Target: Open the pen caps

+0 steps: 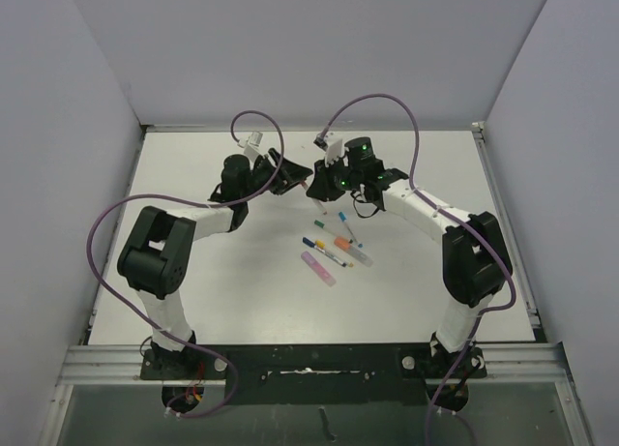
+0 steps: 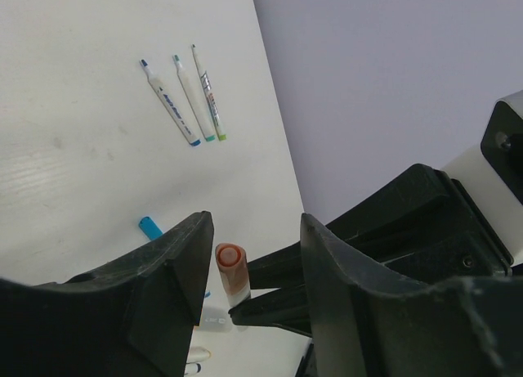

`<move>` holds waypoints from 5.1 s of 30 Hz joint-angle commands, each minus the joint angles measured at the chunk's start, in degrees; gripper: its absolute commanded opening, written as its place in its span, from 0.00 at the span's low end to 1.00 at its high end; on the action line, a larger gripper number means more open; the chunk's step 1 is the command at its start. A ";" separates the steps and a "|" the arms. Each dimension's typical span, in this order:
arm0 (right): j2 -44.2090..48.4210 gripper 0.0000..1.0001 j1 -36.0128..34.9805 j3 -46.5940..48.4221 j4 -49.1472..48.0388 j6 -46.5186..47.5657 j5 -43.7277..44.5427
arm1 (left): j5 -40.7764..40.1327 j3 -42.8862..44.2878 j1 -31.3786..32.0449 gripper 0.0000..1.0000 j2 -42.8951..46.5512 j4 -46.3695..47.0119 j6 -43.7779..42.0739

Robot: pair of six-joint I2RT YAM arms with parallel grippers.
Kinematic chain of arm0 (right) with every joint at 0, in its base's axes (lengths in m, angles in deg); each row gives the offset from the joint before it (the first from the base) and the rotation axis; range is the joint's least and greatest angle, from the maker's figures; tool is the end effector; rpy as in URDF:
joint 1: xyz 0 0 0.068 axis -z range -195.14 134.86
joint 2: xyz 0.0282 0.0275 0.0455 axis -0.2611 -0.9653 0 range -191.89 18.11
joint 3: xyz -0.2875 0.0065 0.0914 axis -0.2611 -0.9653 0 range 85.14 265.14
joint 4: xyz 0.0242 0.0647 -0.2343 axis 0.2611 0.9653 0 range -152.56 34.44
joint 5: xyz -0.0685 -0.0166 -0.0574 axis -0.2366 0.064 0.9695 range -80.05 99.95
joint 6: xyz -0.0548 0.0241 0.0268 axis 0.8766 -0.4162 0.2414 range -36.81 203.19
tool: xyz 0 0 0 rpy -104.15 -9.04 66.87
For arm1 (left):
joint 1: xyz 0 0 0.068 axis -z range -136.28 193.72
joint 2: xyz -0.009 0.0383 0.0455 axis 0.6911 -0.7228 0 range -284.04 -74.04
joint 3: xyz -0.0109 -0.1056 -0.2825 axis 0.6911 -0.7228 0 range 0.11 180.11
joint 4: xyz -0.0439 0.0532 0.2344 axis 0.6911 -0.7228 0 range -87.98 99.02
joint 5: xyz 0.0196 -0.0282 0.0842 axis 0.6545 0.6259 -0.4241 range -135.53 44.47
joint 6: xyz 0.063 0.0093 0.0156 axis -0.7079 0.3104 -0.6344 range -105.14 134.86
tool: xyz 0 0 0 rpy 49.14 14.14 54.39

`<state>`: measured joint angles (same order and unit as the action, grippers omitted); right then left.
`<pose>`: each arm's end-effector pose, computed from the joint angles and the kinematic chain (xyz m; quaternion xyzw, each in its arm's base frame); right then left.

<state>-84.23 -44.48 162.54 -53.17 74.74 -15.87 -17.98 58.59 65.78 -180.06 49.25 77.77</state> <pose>0.3491 0.2220 0.2915 -0.2589 0.8287 0.3343 0.3666 0.3777 -0.1789 0.2541 -0.1071 0.7382 -0.5652 0.3524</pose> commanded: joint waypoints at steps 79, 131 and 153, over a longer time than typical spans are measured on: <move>5.21 0.00 -0.46 -7.82 0.56 1.47 -0.67 | -11.39 3.21 -12.68 0.00 7.76 1.63 -0.42; -21.15 0.00 10.18 17.93 6.77 13.02 19.32 | -8.32 12.44 -10.88 0.11 -12.77 -28.89 -15.55; -23.94 0.00 10.18 18.79 7.81 13.10 19.85 | -7.24 10.47 -12.70 0.31 -9.39 -28.06 -13.90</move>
<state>-109.06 -34.58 179.75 -44.47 87.31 2.99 -26.00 68.42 53.96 -192.34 18.87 63.57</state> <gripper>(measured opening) 0.150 0.292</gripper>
